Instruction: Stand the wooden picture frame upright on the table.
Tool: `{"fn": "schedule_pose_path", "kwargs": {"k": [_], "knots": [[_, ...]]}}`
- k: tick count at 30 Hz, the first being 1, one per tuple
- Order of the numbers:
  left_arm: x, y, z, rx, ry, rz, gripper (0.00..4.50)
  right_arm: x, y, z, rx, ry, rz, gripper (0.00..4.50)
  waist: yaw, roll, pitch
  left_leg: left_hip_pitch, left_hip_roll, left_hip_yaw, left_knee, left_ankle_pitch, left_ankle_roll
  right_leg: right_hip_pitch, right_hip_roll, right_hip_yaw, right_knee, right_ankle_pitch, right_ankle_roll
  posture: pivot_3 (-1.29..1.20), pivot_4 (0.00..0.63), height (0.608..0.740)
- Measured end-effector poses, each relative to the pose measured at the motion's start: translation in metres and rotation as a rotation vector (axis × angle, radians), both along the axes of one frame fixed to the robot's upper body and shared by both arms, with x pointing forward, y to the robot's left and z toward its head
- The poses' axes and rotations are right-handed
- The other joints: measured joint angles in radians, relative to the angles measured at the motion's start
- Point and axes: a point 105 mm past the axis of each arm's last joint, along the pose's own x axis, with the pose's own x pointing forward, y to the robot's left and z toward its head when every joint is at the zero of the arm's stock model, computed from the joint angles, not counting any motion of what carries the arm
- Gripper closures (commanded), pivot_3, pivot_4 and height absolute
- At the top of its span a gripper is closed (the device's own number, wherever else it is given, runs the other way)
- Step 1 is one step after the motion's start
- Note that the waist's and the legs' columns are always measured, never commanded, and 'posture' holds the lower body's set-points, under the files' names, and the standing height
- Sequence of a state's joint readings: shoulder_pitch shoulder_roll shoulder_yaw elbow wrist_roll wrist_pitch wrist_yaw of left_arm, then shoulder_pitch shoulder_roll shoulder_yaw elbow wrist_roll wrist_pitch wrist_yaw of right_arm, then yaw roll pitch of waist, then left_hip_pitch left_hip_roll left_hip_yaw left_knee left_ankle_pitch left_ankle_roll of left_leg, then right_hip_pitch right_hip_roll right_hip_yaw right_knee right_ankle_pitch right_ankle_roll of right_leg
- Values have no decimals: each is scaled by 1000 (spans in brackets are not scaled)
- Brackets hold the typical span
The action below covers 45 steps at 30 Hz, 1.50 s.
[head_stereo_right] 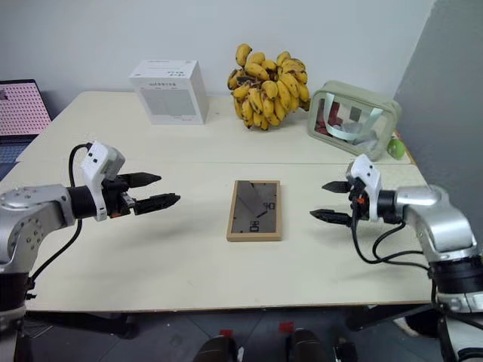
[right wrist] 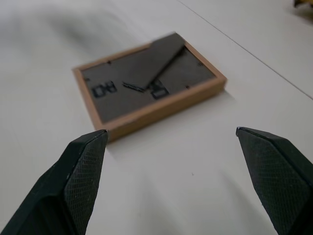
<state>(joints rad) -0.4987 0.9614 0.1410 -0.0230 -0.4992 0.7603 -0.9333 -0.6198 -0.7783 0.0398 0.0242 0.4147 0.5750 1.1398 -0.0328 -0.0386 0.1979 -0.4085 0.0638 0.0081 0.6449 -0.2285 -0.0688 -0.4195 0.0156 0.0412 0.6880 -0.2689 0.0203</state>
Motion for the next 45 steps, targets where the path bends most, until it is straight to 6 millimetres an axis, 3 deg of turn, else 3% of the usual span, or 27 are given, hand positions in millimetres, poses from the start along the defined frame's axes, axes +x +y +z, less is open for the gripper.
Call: {"fn": "schedule_pose_path", "kwargs": {"k": [9,12,14,19,25,28,32,36,41,45], "knots": [[8,0,-7,-9,9,3,0,15,-8,-7,7,1,-90,76,1,0,0,-7,0,0,0,0,0,-4,0,0,-3,2,-3,0,150,740],[11,0,-8,-24,1,2,462,19,-10,-10,2,-12,-117,566,1,0,0,-7,0,0,1,0,0,-4,0,-1,-4,2,-4,0,150,740],[13,3,-10,-28,1,15,982,24,-12,-16,-6,-21,-150,1160,1,0,0,-7,0,0,1,0,0,-4,0,-1,-4,2,-3,0,150,740],[20,-2,-21,-43,-8,39,1883,39,-9,-40,-30,-30,-247,2178,0,0,0,-7,0,0,1,0,0,-4,0,0,-2,3,-4,0,150,740],[30,-17,-55,-50,40,80,3311,48,6,-60,-54,-43,-275,3798,1,0,0,-7,0,0,2,0,0,-4,0,0,-1,3,-5,0,150,740],[39,-30,-77,-97,100,138,3625,50,20,-70,-66,-43,-265,4433,1,0,0,-6,0,-1,2,0,0,-3,0,-1,0,3,-5,0,150,740],[27,-52,-95,-246,309,81,3017,49,43,-80,-59,-27,-223,4500,-2,0,0,-6,0,-2,3,0,0,-4,0,-1,2,3,-5,0,150,740],[16,-60,-78,-460,544,29,2072,54,48,-90,-93,-40,-217,4500,-3,0,0,-6,0,-3,4,0,0,-3,0,-2,4,3,-4,0,150,740],[15,-58,-83,-528,718,68,930,56,66,-96,-96,-52,-183,4500,-9,0,0,-3,-1,-3,4,1,0,-2,0,-2,6,3,-4,0,150,740],[21,-62,-85,-507,739,74,160,58,79,-98,-88,-60,-173,4500,-9,0,0,1,-1,-2,3,1,-1,0,0,-1,8,3,-5,0,150,740]]}}
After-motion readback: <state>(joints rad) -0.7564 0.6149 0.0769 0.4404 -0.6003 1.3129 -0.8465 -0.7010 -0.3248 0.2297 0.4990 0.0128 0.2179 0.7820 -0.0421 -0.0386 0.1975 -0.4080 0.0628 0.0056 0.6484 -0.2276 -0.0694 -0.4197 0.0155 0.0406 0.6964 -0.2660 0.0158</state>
